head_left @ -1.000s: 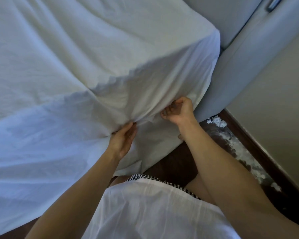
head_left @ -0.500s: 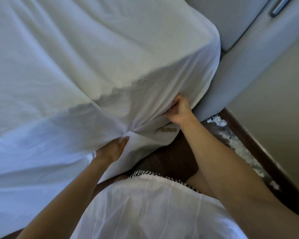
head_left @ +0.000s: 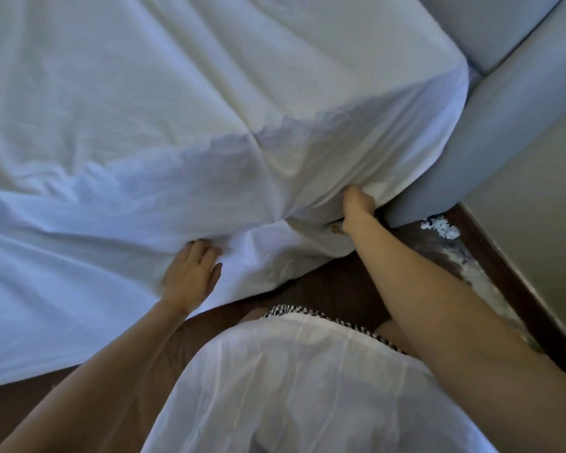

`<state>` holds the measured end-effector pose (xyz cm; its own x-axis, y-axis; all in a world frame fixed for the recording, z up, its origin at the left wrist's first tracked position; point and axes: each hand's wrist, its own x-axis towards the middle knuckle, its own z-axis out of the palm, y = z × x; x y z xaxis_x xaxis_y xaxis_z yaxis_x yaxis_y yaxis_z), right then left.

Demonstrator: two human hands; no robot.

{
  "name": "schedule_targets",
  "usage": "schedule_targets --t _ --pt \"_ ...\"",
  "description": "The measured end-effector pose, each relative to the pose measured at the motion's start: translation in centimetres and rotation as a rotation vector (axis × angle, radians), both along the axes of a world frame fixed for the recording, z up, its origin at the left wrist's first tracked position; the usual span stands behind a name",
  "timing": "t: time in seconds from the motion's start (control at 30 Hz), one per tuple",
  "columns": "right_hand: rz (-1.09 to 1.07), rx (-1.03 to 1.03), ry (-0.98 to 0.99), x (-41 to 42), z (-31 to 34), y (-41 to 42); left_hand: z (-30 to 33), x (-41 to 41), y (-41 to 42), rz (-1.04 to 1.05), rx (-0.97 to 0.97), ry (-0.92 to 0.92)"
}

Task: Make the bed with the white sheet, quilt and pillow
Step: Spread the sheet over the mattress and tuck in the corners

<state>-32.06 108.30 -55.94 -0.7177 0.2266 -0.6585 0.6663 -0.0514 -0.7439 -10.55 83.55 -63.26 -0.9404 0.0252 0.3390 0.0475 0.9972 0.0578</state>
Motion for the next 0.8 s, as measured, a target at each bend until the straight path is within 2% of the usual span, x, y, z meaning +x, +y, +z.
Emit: schedule_targets --t 0.03,0.1,0.2,0.27,0.33,0.4,0.47,0.53,0.6,0.63,0.67,0.7,0.73,0.77,0.8 --pt "0.039 -0.012 -0.045 0.6 -0.9 -0.6 0.1 0.3 0.2 0.108 0.028 -0.037" --pt "0.247 -0.058 -0.186 1.9 -1.6 -1.6 0.4 0.6 0.7 0.243 0.119 -0.118" --pt "0.627 -0.06 -0.306 4.3 -2.0 -2.6 0.1 0.9 1.6 0.099 0.175 -0.139" --pt "0.862 0.047 -0.326 5.3 -2.3 -3.9 0.4 0.5 2.2 0.036 0.184 -0.209" --pt "1.009 0.179 -0.294 5.8 -2.6 -5.4 0.5 -0.4 2.7 0.06 0.244 -0.346" --pt "1.06 0.291 -0.179 6.1 -3.3 -6.7 0.2 -1.1 2.9 0.121 0.297 -0.448" --pt "1.031 0.336 -0.085 6.4 -3.9 -7.7 0.4 -1.7 3.3 0.196 0.344 -0.411" --pt "0.91 0.226 -0.152 6.8 -4.4 -8.3 0.3 -2.2 3.6 0.32 0.356 -0.414" --pt "0.767 0.152 -0.218 6.9 -4.7 -8.3 -0.1 -2.8 3.9 0.455 0.373 -0.586" --pt "0.709 0.143 -0.219 6.6 -4.8 -7.9 -0.2 -3.1 4.2 0.549 0.478 -0.675" --pt "0.645 0.13 -0.207 6.1 -5.2 -7.5 -0.3 -3.3 4.5 0.683 0.72 -0.735" --pt "0.595 0.122 -0.212 5.7 -5.6 -7.0 -0.3 -3.6 4.6 0.837 1.059 -0.737" --pt "0.558 0.083 -0.238 5.2 -6.0 -6.5 -0.4 -3.7 4.7 0.97 1.399 -0.7" --pt "0.546 0.03 -0.268 4.8 -6.3 -6.2 -0.4 -3.9 4.6 1.051 1.653 -0.638" --pt "0.541 -0.012 -0.28 4.3 -6.8 -6.0 -0.7 -4.1 4.3 1.078 1.807 -0.567"
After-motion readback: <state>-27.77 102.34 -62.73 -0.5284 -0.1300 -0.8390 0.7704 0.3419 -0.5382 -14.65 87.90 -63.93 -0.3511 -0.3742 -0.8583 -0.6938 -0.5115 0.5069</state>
